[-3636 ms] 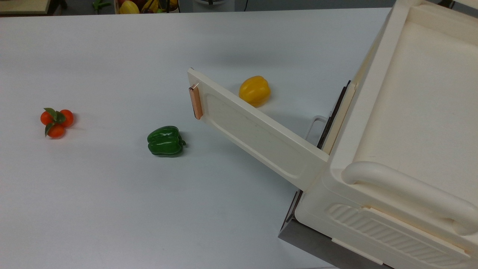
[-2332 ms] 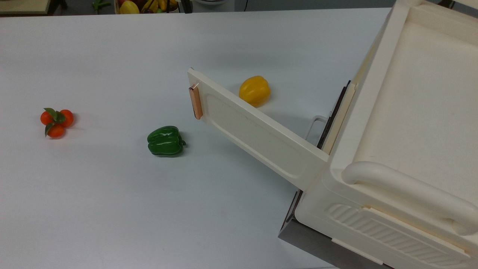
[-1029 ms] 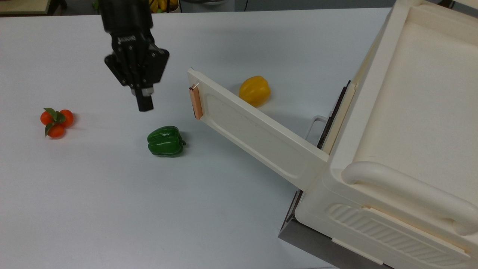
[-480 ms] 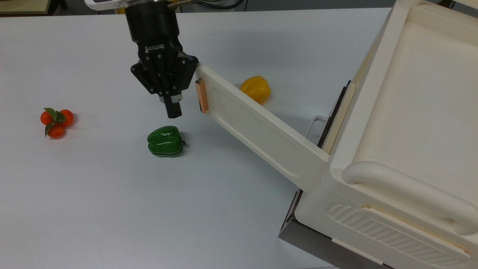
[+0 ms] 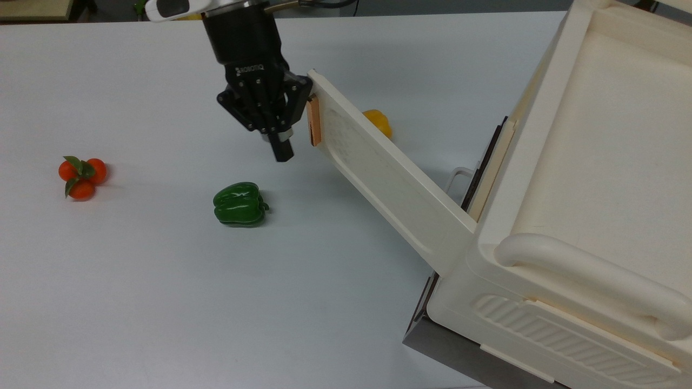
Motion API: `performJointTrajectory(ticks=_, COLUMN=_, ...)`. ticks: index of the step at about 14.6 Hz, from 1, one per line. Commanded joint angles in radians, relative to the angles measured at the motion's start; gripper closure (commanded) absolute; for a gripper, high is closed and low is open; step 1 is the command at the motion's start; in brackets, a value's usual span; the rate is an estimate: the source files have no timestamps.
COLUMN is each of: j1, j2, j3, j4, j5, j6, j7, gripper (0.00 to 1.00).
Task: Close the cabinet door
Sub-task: 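Push the door edge with the gripper, swinging it toward the box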
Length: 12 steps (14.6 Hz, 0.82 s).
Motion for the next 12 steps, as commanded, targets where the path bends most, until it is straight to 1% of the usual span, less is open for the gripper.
performJointTrajectory(ticks=1, j1=0.005, j2=-0.032, j3=0.029, j4=-0.014, j5=0.010, j6=-0.089, j7=-0.001, gripper=1.00)
performJointTrajectory(ticks=7, j1=0.010, j2=-0.032, j3=0.102, j4=-0.014, j5=0.005, j6=-0.120, j7=0.001, gripper=1.00)
performJointTrajectory(ticks=10, j1=0.034, j2=-0.032, j3=0.118, j4=-0.012, j5=0.005, j6=-0.118, j7=0.005, gripper=1.00)
performJointTrajectory(ticks=12, j1=0.039, j2=-0.029, j3=0.139, j4=-0.009, j5=0.007, j6=-0.115, j7=0.008, gripper=1.00)
